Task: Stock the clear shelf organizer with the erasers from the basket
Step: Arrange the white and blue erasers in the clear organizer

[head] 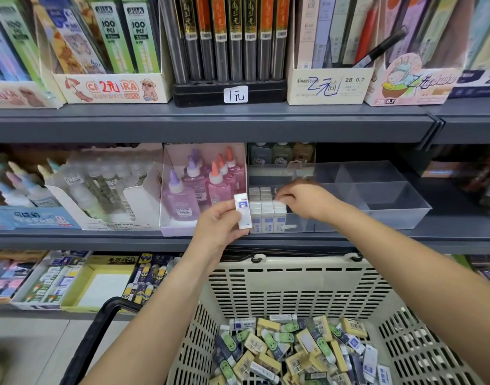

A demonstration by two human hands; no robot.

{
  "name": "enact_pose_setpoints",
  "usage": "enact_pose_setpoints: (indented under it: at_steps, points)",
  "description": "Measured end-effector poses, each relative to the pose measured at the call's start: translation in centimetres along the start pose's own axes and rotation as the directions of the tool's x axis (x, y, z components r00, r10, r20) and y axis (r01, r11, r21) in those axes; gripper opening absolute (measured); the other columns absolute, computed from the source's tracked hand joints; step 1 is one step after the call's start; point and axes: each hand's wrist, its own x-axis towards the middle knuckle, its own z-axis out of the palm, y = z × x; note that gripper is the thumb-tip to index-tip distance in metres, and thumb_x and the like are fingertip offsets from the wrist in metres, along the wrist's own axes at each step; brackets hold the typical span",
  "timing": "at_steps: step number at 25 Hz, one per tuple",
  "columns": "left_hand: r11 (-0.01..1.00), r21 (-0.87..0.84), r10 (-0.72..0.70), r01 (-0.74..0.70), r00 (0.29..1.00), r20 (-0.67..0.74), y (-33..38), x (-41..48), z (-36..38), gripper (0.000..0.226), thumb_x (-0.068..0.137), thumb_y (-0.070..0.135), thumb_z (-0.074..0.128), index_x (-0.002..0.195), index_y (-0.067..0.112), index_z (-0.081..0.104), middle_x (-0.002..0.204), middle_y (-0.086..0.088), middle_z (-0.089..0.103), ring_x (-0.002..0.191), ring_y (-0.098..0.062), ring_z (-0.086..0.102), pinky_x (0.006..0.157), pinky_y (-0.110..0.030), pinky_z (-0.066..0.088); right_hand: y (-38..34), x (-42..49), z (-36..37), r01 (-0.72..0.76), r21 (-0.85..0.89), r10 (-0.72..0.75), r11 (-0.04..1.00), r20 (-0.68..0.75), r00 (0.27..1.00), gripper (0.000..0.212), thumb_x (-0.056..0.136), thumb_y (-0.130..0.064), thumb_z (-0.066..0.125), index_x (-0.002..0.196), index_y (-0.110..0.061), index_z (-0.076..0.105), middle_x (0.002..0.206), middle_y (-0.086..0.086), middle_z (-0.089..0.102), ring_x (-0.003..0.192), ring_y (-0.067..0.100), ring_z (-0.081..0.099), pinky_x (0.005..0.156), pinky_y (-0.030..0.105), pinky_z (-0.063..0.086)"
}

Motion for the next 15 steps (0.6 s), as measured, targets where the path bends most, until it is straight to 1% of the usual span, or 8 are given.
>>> enact_pose_setpoints:
  at_steps: [3,4,6,7,9,12,13,15]
  points:
    - [1.000,-0.029,-0.004,0.005,1.000,0.026,-0.1,0.0,0.2,0.021,0.091,-0.003,0.049,0.101,0.009,0.063,0.096,-0.009,0.070,0.086,-0.018,0.068,0.067,-0.022,0.057,0.2,-0.2,0.1,0.032,0.007,-0.032,0.999,0.010,0.999,0.032,0.098,-0.021,0.037,0.119,-0.019,0.061,0.126,0.003,0.060,0.105,0.020,0.055,0.092,0.027,0.042]
    - [0.999,-0.039,0.001,0.001,0.999,0.038,-0.1,0.0,0.3,0.021,0.091,-0.003,0.050,0.101,0.010,0.063,0.092,-0.007,0.071,0.084,-0.016,0.069,0.066,-0.021,0.056,0.3,-0.4,0.0,0.034,0.011,-0.034,0.999,0.007,0.999,0.033,0.098,-0.023,0.037,0.121,-0.020,0.060,0.128,0.001,0.058,0.108,0.020,0.055,0.093,0.028,0.041]
    - [0.999,-0.049,0.014,-0.011,0.998,0.058,-0.2,0.1,0.5,0.020,0.091,-0.002,0.052,0.099,0.013,0.063,0.086,-0.002,0.073,0.078,-0.012,0.070,0.063,-0.019,0.054,0.2,-0.9,-0.2,0.028,0.044,-0.025,0.999,-0.061,0.998,0.032,0.097,-0.025,0.039,0.122,-0.023,0.059,0.129,-0.002,0.058,0.112,0.020,0.055,0.096,0.030,0.043]
    - [0.999,-0.041,0.017,-0.015,0.998,0.060,-0.2,0.2,0.7,0.019,0.090,-0.001,0.053,0.100,0.012,0.063,0.086,-0.003,0.073,0.076,-0.011,0.069,0.062,-0.019,0.054,0.1,-1.3,-0.3,0.031,0.064,-0.022,0.997,-0.134,0.991,0.031,0.096,-0.025,0.041,0.119,-0.024,0.061,0.124,-0.002,0.062,0.109,0.019,0.058,0.095,0.031,0.045]
    - [0.999,0.037,0.037,-0.039,0.998,0.054,-0.4,0.4,1.0,0.019,0.087,0.002,0.060,0.103,0.011,0.060,0.095,-0.008,0.070,0.076,-0.014,0.066,0.062,-0.019,0.052,-0.8,-2.1,-0.5,0.061,0.151,-0.019,0.987,-0.266,0.964,0.026,0.094,-0.029,0.046,0.103,-0.023,0.069,0.103,-0.003,0.070,0.094,0.017,0.063,0.085,0.031,0.050]
    - [0.955,0.256,0.135,-0.149,0.988,0.069,-0.7,0.8,1.8,0.026,0.079,0.005,0.071,0.095,0.021,0.058,0.093,-0.002,0.065,0.075,-0.011,0.061,0.060,-0.015,0.049,-2.2,-3.5,-1.2,0.105,0.345,-0.014,0.933,-0.258,0.966,0.035,0.089,-0.042,0.052,0.068,-0.020,0.070,0.065,-0.007,0.069,0.059,0.003,0.062,0.063,0.023,0.051]
    - [0.930,0.312,0.176,-0.193,0.981,0.082,-0.7,0.9,2.2,0.028,0.077,0.006,0.072,0.092,0.024,0.056,0.090,0.001,0.063,0.074,-0.009,0.060,0.060,-0.015,0.049,-2.4,-3.8,-1.6,0.103,0.395,-0.013,0.913,-0.225,0.974,0.035,0.088,-0.040,0.055,0.064,-0.020,0.070,0.061,-0.007,0.068,0.052,-0.001,0.060,0.058,0.019,0.048]
    - [0.885,0.377,0.256,-0.273,0.962,0.096,-0.7,1.1,2.9,0.033,0.074,0.005,0.075,0.087,0.027,0.053,0.088,0.005,0.061,0.072,-0.007,0.057,0.065,-0.015,0.049,-2.5,-4.3,-2.4,0.078,0.505,-0.004,0.860,-0.145,0.989,0.029,0.087,-0.035,0.060,0.071,-0.015,0.073,0.064,-0.003,0.070,0.049,-0.001,0.059,0.051,0.013,0.043]
